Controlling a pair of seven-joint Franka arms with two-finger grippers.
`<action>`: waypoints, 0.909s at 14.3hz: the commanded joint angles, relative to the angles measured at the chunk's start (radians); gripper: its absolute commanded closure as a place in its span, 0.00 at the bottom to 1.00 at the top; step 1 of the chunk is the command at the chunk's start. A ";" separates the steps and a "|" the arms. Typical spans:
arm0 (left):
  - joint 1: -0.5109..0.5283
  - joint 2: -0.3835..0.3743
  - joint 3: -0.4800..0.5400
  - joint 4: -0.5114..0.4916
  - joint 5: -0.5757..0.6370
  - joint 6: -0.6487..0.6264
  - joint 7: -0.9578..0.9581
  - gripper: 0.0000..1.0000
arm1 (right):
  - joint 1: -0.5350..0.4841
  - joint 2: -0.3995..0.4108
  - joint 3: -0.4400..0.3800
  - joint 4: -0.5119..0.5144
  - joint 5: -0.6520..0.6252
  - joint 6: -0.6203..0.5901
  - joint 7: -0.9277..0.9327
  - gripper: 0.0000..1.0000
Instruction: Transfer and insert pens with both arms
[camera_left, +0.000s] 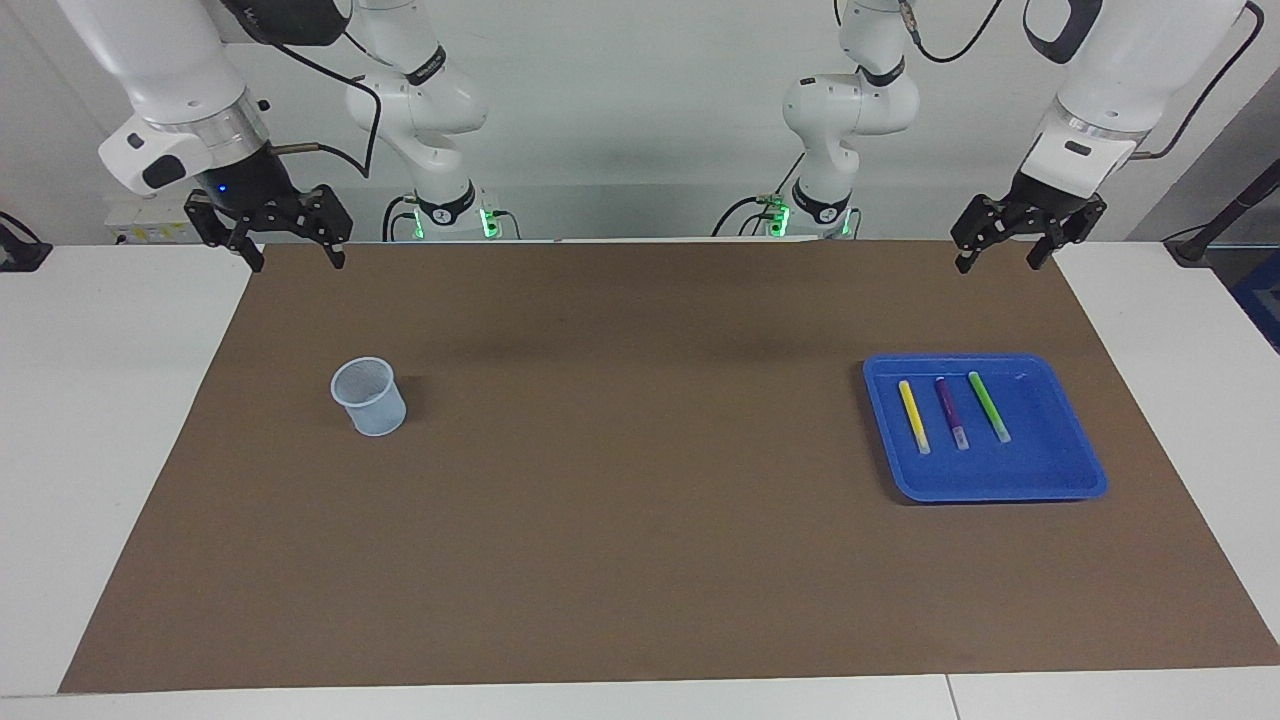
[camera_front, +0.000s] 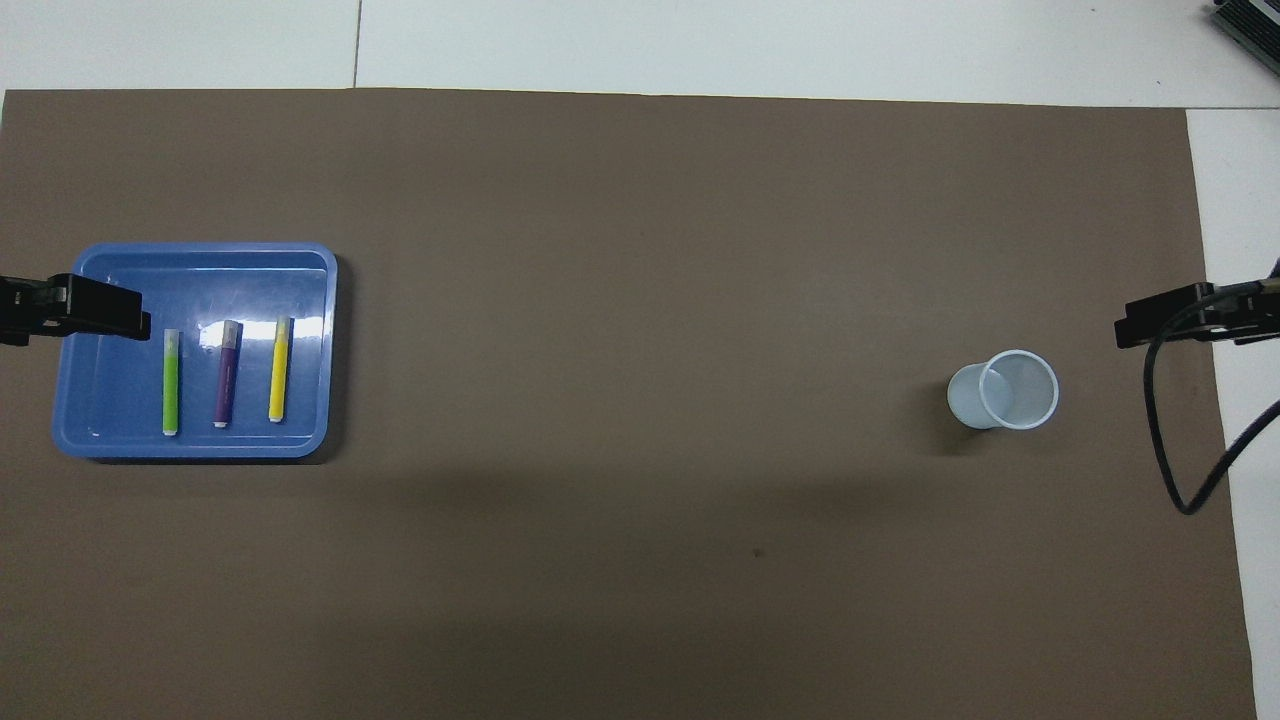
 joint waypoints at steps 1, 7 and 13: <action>-0.002 -0.023 0.008 -0.020 -0.012 0.012 0.009 0.00 | -0.009 -0.016 0.005 -0.016 0.005 -0.001 -0.005 0.00; 0.026 -0.027 0.006 -0.025 -0.012 0.012 0.016 0.00 | -0.009 -0.016 0.005 -0.016 0.005 -0.001 -0.005 0.00; 0.024 -0.029 0.006 -0.036 -0.010 0.023 0.018 0.00 | -0.009 -0.016 0.005 -0.016 0.005 -0.001 -0.005 0.00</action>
